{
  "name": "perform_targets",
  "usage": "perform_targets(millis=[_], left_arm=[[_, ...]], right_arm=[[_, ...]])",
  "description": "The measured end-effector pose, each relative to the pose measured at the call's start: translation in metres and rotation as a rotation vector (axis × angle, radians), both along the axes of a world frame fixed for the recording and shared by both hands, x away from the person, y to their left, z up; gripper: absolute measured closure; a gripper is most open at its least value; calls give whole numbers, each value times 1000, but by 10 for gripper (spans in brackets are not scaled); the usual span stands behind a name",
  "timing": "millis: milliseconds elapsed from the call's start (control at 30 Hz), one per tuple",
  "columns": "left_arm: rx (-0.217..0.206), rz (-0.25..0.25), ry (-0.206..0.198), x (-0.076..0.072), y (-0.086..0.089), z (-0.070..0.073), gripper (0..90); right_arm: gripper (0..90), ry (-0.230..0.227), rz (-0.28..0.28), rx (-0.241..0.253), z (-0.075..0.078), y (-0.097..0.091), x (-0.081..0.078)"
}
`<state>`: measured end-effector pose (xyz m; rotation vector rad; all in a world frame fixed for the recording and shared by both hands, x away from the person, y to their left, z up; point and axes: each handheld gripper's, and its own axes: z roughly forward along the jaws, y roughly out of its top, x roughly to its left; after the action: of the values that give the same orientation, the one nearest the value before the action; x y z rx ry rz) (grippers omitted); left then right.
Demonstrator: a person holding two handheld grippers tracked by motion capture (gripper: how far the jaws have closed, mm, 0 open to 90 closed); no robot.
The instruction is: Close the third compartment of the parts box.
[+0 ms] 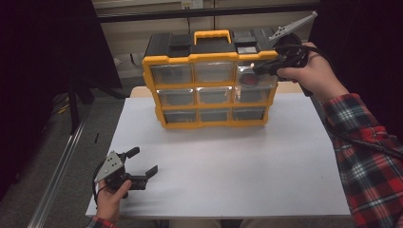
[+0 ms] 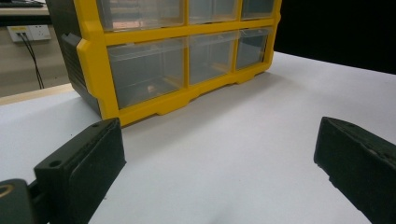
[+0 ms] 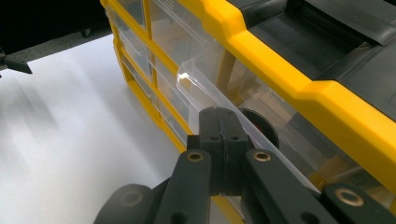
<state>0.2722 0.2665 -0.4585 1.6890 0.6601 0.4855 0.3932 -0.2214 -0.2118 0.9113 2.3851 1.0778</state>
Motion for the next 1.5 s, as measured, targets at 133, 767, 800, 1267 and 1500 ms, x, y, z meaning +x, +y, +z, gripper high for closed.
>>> perform_targets(millis=[133,767,800,1267,1500], left_arm=[[-2,-15,1,0,0,0,19],[1,-1,-5,0,1,0,20],[1,-1,-6,0,1,0,20],[8,5,-4,0,1,0,19],[19,2,-4,0,2,0,19]], right_arm=[[900,-3,1,3,0,0,1],[900,-21,-21,12,-4,-1,6],[900,-17,-23,16,-4,-1,6],[900,-29,-23,40,-9,-1,11],[900,-34,-35,51,-9,-1,13]])
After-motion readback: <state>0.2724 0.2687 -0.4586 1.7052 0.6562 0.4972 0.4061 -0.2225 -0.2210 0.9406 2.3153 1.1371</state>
